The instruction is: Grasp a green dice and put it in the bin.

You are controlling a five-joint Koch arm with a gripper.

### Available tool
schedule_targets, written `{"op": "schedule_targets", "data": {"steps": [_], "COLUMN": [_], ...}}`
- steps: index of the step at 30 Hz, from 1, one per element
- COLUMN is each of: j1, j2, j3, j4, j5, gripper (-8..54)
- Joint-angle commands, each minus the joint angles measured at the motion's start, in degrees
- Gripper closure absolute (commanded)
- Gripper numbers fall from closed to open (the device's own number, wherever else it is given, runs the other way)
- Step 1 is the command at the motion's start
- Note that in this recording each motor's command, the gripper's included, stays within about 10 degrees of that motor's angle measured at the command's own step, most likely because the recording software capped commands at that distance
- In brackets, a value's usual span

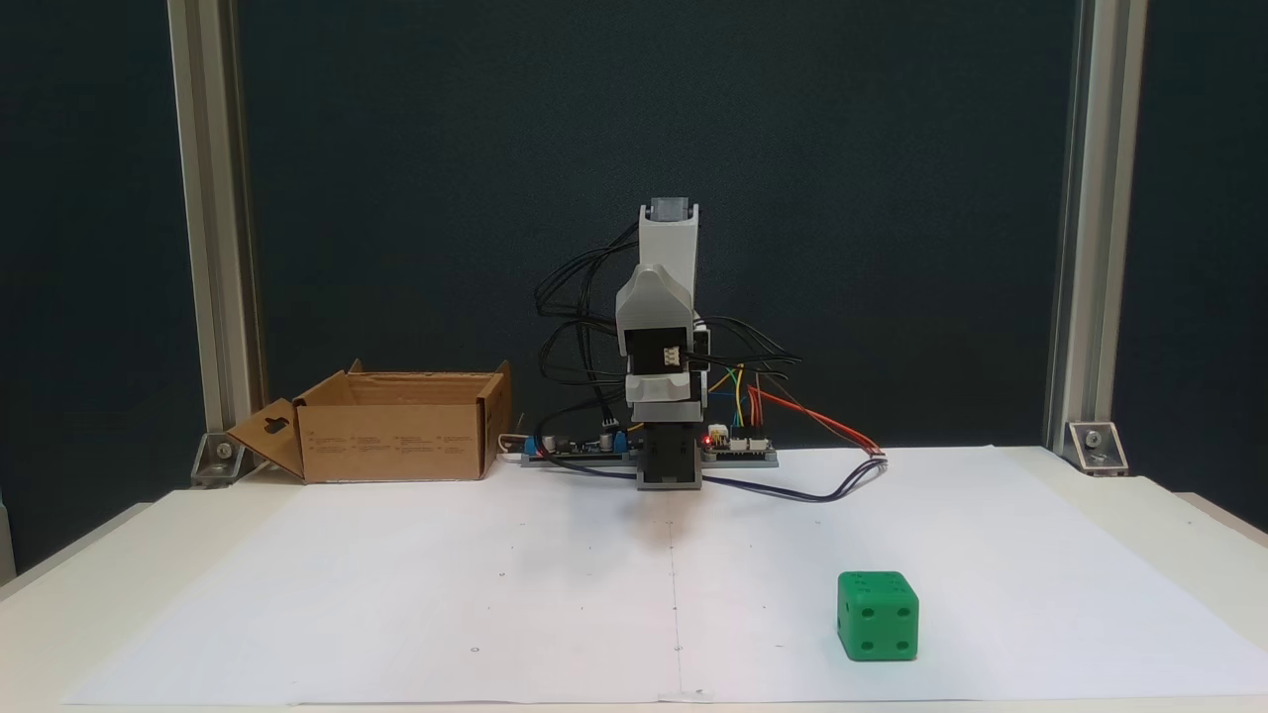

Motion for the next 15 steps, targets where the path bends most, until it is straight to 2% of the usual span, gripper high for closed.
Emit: {"op": "schedule_targets", "data": {"steps": [1, 15], "j1": [0.00, 0.09], "j2": [6.06, 5.98], "j3": [2.90, 2.90], "j4": [-1.32, -0.79], "j5": [-2.11, -2.64], "gripper": [0.3, 0.7]}}
